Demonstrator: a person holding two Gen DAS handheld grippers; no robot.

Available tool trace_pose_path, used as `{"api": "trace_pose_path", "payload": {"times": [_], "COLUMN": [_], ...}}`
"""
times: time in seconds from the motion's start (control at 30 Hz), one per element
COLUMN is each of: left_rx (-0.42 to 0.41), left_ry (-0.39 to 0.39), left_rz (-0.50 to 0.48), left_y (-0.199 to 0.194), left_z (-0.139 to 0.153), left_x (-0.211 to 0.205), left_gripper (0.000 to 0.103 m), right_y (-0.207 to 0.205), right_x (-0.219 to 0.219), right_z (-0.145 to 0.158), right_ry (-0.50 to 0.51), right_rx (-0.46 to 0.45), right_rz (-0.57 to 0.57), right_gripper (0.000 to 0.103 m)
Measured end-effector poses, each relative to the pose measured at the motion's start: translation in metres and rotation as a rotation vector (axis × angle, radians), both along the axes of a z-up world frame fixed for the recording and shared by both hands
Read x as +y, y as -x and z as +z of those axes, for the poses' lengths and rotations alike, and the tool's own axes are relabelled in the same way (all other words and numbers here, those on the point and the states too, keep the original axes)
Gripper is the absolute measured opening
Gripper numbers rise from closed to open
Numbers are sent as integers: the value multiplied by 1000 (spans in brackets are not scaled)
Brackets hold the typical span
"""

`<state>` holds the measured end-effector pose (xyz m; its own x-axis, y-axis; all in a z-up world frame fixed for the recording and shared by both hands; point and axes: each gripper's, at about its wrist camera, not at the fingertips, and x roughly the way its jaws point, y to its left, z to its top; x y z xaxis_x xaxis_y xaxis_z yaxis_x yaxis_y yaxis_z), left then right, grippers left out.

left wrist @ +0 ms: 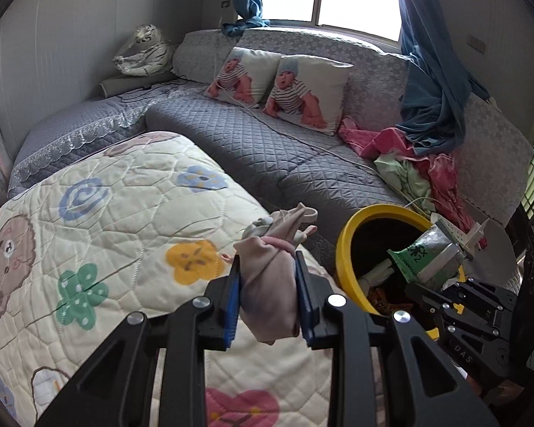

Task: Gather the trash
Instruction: 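Carry the pink cloth and green wrapper with both grippers over the yellow bin, then open both grippers dropping the pink cloth and green wrapper into the bin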

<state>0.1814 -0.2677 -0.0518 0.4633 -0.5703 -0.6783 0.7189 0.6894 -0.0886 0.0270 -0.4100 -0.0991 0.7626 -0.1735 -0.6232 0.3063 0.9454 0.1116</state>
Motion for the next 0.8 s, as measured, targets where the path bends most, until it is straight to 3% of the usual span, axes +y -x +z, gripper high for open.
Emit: {"api": "trace_pose_path", "payload": {"times": [0.23,0.43,0.8], "left_rx": [-7,-7,123], "left_ry": [-3,-13,-24], "left_rz": [-95,-146,-208], "left_y": [17,28,18], "left_z": [-2,-9,-42], "left_x": [-62,-102,-166], "left_gripper": [26,26,27], "right_y": [20,28,36], "right_x": [-49,-75,-95], "right_z": [-16,-31,-47], "right_ry": [-13,-34,-70], "right_rx": [35,65,116], "right_rz": [-131,-176,-220], "right_gripper": [14,14,16]}}
